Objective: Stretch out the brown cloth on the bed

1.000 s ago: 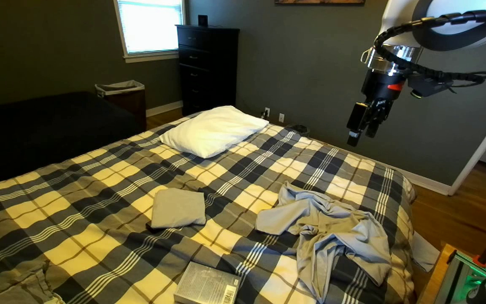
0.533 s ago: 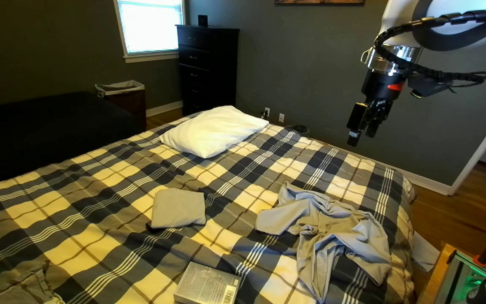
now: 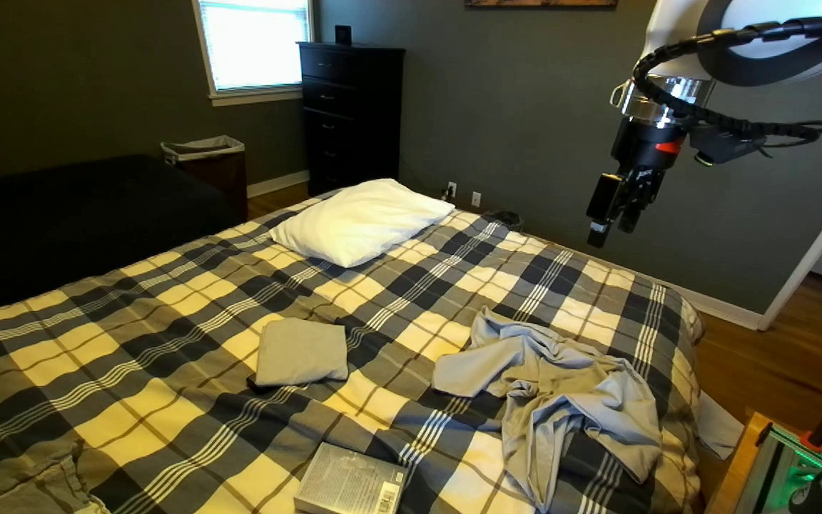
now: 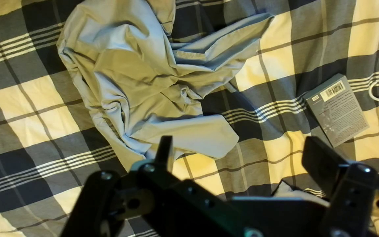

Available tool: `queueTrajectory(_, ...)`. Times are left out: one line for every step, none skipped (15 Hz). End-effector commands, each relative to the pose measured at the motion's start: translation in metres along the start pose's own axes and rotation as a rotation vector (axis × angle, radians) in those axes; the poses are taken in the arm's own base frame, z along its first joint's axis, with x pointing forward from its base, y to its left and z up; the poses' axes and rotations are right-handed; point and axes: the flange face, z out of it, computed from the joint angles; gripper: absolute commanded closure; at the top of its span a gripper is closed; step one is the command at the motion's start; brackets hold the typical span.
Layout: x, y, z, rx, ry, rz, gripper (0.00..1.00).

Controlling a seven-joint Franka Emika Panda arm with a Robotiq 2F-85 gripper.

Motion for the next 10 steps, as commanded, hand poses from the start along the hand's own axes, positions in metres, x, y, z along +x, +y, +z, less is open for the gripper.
queueTrajectory(0.0,0.0,-0.001,0.0,-0.001,0.0,0.0)
queueTrajectory(0.004,0.011,0.002,-0.016,-0.014,0.048,0.0)
queueTrajectory(0.006,0.017,0.005,-0.012,-0.023,0.056,0.0)
queueTrajectory(0.012,0.031,0.013,-0.006,-0.026,0.061,0.0)
queueTrajectory(0.015,0.046,0.021,-0.019,-0.034,0.086,0.0)
queueTrajectory(0.02,0.071,0.035,-0.015,-0.039,0.057,0.0)
queueTrajectory(0.024,0.088,0.043,-0.026,-0.037,0.048,0.0)
queueTrajectory(0.03,0.11,0.056,-0.027,-0.037,0.023,0.0)
queueTrajectory(0.037,0.131,0.068,-0.03,-0.036,-0.009,0.0)
queueTrajectory(0.046,0.15,0.08,-0.022,-0.039,-0.048,0.0)
